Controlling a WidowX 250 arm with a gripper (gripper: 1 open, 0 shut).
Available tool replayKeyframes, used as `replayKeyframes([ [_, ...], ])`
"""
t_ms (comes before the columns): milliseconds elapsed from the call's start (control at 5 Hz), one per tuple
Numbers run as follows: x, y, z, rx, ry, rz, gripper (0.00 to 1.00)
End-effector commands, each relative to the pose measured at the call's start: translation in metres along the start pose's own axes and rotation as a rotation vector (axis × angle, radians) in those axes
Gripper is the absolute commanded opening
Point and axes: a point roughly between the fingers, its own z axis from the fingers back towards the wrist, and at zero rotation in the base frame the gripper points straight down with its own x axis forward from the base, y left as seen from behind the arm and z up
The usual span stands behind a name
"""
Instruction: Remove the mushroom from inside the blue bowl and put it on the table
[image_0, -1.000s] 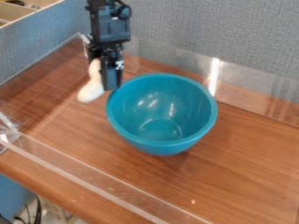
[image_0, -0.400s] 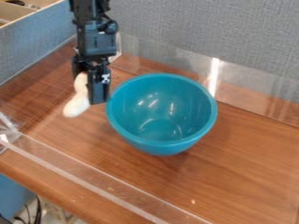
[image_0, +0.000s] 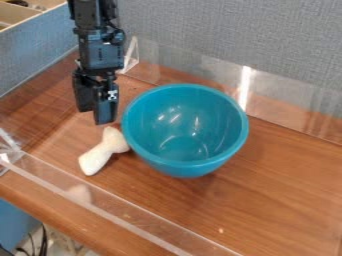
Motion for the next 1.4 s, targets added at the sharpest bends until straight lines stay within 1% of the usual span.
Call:
replayKeyframes([
  [0, -0.002, -0.009, 0.027, 0.061, -0.043, -0.020, 1.00],
  [200, 0.002, -0.014, 0.021, 0.064, -0.045, -0.019, 1.00],
  [400, -0.005, -0.010, 0.021, 0.070, -0.062, -0.002, 1.00],
  [600, -0.004, -0.020, 0.020, 0.079, -0.081, 0.004, 1.00],
  [800, 0.001, -0.027, 0.012, 0.082, -0.090, 0.009, 1.00],
  [1000, 0.006, -0.032, 0.009, 0.084, -0.095, 0.002, 1.00],
  [1200, 0.014, -0.035, 0.003, 0.082, -0.098, -0.011, 1.00],
])
